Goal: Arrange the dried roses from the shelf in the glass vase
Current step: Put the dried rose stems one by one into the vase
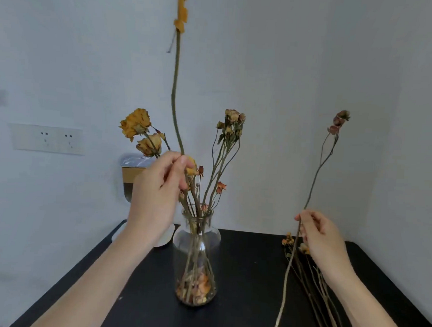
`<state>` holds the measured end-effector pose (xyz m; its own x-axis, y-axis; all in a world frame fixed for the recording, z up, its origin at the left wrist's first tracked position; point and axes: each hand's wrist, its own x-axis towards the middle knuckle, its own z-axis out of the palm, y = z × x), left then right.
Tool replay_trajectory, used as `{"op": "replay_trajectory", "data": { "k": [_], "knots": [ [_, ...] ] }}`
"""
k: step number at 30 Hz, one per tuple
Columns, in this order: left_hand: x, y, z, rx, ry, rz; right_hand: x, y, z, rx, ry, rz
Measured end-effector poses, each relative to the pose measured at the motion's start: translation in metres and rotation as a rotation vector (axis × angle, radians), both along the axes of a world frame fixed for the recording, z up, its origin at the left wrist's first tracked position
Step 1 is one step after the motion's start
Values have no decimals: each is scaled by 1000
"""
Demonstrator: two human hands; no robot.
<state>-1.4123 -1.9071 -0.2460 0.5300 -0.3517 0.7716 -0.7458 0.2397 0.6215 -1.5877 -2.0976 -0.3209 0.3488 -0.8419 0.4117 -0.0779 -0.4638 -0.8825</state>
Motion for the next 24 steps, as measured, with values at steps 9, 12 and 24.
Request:
{"op": "replay_trajectory", "data": {
  "k": [9,12,24],
  "knots": [
    [5,34,28,-260,-24,81,23,19,7,-116,-50,41],
    [4,37,33,-295,-24,89,24,20,7,-127,-45,50],
    [13,5,3,-83,3,110,26,18,5,-129,-36,47]
  ]
}}
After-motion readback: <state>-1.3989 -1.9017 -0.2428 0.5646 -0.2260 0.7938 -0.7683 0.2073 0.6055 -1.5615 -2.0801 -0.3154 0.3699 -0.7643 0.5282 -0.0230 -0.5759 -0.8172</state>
